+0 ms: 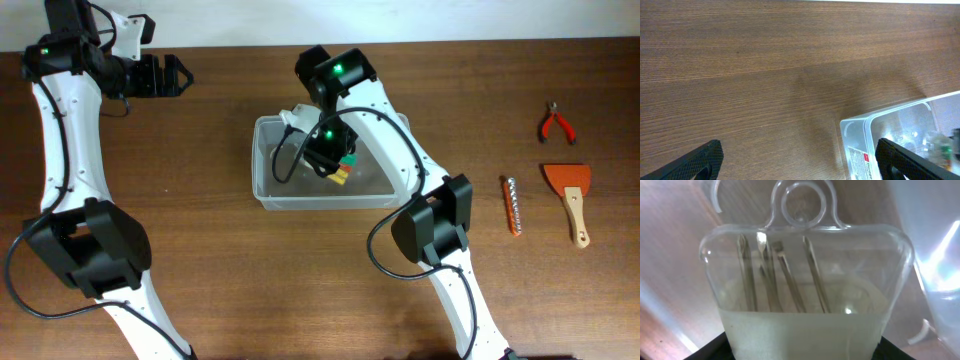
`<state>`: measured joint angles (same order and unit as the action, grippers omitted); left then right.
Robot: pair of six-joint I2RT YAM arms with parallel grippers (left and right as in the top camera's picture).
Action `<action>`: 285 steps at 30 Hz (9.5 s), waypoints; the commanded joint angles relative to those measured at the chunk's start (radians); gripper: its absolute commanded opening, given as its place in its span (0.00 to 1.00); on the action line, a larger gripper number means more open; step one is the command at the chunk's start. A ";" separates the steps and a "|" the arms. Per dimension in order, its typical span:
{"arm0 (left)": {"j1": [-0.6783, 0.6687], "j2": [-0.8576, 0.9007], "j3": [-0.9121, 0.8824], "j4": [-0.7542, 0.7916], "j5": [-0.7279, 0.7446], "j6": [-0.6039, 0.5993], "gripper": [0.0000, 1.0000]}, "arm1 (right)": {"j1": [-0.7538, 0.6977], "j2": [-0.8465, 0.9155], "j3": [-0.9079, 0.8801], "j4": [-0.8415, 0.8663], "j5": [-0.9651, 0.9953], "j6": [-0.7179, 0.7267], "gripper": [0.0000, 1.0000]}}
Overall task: Pack container
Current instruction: 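Carry the marker pack left and lower it into the container, then open the right gripper and move it back right to the socket rail, then lower the right gripper over the orange socket rail and close on it, then lift the socket rail and swing it left toward the container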
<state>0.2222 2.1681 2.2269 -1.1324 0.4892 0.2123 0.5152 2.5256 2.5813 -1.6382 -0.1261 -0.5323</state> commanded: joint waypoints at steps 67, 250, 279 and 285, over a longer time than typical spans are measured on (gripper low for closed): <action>0.003 -0.001 0.016 0.002 0.000 -0.009 0.99 | -1.065 -0.803 -0.831 0.098 -0.009 0.192 0.99; 0.003 -0.001 0.016 0.002 0.000 -0.009 0.99 | -0.908 -0.469 -1.269 0.740 0.165 0.104 0.57; 0.003 -0.001 0.016 0.002 0.000 -0.009 0.99 | -0.908 -0.470 -1.199 0.732 0.164 0.123 0.13; 0.003 -0.001 0.016 0.002 0.000 -0.009 0.99 | -0.904 -0.470 -1.025 0.589 0.164 0.123 0.10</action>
<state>0.2222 2.1681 2.2269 -1.1324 0.4892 0.2123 -0.3893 2.0541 1.4479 -1.0164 0.0223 -0.4183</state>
